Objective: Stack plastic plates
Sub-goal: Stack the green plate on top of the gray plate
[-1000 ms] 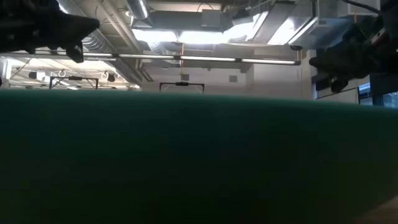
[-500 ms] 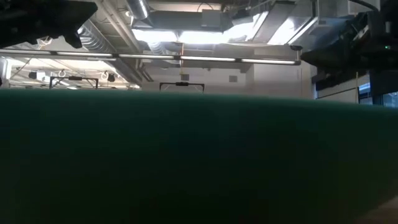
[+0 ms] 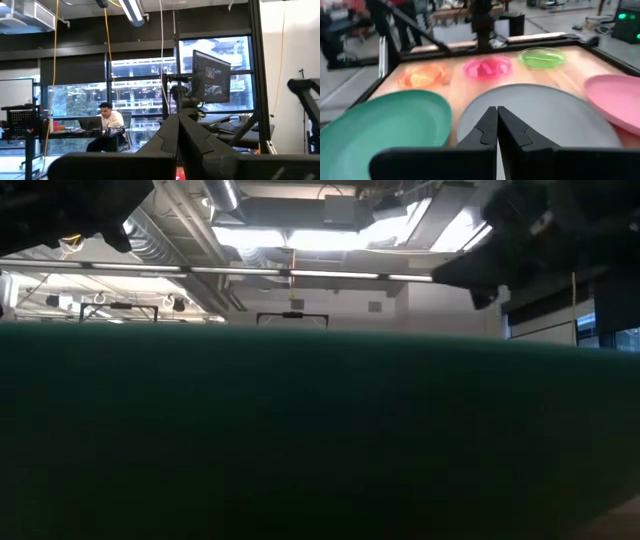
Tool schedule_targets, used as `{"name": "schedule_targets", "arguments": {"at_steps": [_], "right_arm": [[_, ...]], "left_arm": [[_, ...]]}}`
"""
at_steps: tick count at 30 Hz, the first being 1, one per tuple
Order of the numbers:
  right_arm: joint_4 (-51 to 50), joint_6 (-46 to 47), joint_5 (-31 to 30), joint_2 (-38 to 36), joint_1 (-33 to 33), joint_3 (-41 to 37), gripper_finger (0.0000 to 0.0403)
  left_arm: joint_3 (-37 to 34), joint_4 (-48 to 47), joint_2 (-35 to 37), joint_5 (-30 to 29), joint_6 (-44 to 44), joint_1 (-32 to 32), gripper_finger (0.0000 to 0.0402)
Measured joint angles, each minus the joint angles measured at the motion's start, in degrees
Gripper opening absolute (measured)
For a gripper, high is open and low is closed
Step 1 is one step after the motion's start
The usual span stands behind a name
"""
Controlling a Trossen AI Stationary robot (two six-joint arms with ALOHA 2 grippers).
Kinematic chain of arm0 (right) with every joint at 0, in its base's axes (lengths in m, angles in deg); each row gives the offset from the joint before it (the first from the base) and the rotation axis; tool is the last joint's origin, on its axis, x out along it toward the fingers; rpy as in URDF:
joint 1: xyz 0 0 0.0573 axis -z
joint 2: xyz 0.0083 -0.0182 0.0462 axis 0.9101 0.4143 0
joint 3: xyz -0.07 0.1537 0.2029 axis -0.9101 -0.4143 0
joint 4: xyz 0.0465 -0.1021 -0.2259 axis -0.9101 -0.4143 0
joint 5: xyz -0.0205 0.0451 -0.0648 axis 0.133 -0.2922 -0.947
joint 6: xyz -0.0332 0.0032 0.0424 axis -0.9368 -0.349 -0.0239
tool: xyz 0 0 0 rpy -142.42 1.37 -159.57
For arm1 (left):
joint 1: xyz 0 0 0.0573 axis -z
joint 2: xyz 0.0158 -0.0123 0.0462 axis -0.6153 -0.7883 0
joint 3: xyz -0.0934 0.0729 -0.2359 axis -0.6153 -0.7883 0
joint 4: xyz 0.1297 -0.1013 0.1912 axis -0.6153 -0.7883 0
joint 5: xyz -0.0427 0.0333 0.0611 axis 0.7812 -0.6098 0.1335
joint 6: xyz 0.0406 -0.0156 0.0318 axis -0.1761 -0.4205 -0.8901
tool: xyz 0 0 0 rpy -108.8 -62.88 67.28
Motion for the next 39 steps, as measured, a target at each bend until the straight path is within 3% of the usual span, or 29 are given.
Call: {"name": "schedule_targets", "arguments": {"at_steps": [9,18,21,31,35,39], "right_arm": [[-4.38,1.65,1.44,16.60,-6.17,11.15,0.0003],[-4.98,8.46,3.33,26.03,-6.51,17.11,0.0010],[-7.72,9.84,3.37,28.04,-6.51,19.12,0.0041],[-25.85,13.06,3.27,30.33,-7.51,27.79,0.0199],[-26.45,16.56,1.93,30.83,-9.59,27.79,0.0226],[-26.46,19.66,1.63,31.27,-10.85,27.83,0.0228]], "left_arm": [[0.00,0.44,0.00,-0.55,0.00,0.00,0.0002],[0.00,0.50,0.00,-0.36,0.07,0.01,0.0001],[0.00,0.46,0.00,-0.36,1.10,0.01,0.0002],[0.00,0.69,0.00,-1.10,1.49,-0.01,0.0002],[-0.02,1.33,0.00,-3.25,1.56,-0.01,0.0002],[-0.02,1.39,0.00,-4.73,1.56,0.01,0.0002]]}}
